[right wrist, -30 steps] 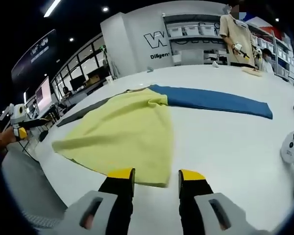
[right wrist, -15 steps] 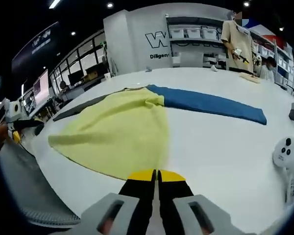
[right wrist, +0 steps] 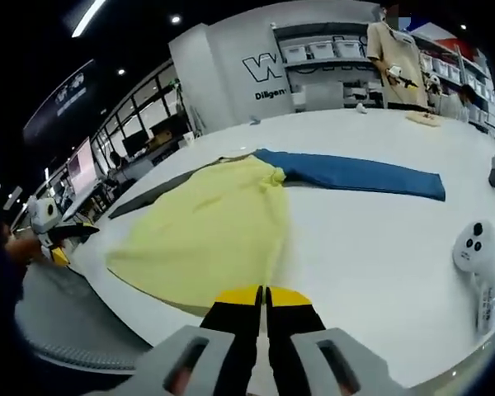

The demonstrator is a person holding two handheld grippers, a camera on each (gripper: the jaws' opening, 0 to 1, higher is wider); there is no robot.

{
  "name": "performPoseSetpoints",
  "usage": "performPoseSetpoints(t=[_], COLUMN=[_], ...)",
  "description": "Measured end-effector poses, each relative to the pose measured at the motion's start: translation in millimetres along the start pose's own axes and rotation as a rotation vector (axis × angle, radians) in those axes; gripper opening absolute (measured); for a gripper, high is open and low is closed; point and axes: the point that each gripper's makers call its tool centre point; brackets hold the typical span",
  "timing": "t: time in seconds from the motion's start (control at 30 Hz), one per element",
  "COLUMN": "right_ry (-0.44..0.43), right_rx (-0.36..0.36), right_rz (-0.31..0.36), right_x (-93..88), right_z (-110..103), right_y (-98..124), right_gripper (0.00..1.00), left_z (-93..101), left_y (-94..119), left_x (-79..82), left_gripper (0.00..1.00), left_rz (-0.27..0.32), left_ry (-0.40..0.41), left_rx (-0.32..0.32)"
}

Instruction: Fold the garment on the visible template until the final outline fits inside the template.

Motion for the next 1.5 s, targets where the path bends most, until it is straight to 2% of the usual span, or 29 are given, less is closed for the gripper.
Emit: performPoseSetpoints(t=[0.3,0.47,0.9,1.17,1.27,1.37,1.43,1.5], right_ry=[-0.025,-0.042,-0.08,-0.064,-0.065,-0.074,-0.081,-0.102], right_rx=[0.047,0.074,0.079,0.063,0.036,0.028,0.022,-0.001], right_rz=[-0.015,-0.054,-0.109,-0.08,-0.061,-0.046,-0.034,0.014], right_x=[6.5,-5.8,-35.7,-33.3,-32.0,-29.8,-28.3,-18.2], right_z=[-4.6,-10.7,-9.4,-6.0,0.0,3.0,6.7,19.5], right_y=[15.0,16.8,22.0,29.8,33.3,37.8,39.9,41.9], right_gripper=[0.0,0.0,0.0,0.0,0.08,0.07,0.14,0.25], left_z=[-2.1,-2.4,-2.4,-3.2,-4.1,-3.9,-3.1,-1.5], left_y=[-2.5,-1.2,-0.6,0.2,0.0,-0.4,-1.1,-3.2], left_x=[-3.6,-5.7,-12.7,-12.1,-11.5,-10.6,-9.6,-8.6], left_gripper=[0.97,0.96,0.96,0.96,0.96,0.97,0.97,0.97], left_rz=[-0.015,-0.02,-0.033,-0.031,-0.027,-0.025,-0.022,-0.02], left_ry=[-0.007,-0.005,-0.001,0.0,0.0,-0.001,-0.002,-0.005], left_rx=[-0.003,0.003,0.008,0.013,0.013,0.014,0.013,0.009])
Point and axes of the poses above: the point that each gripper's makers call its tool centre point, and the gripper's own axes: y roughly backward along the fingers, z roughly to its right, x roughly out of its top, and after that the axes turned 6 degrees about -x, right-handed
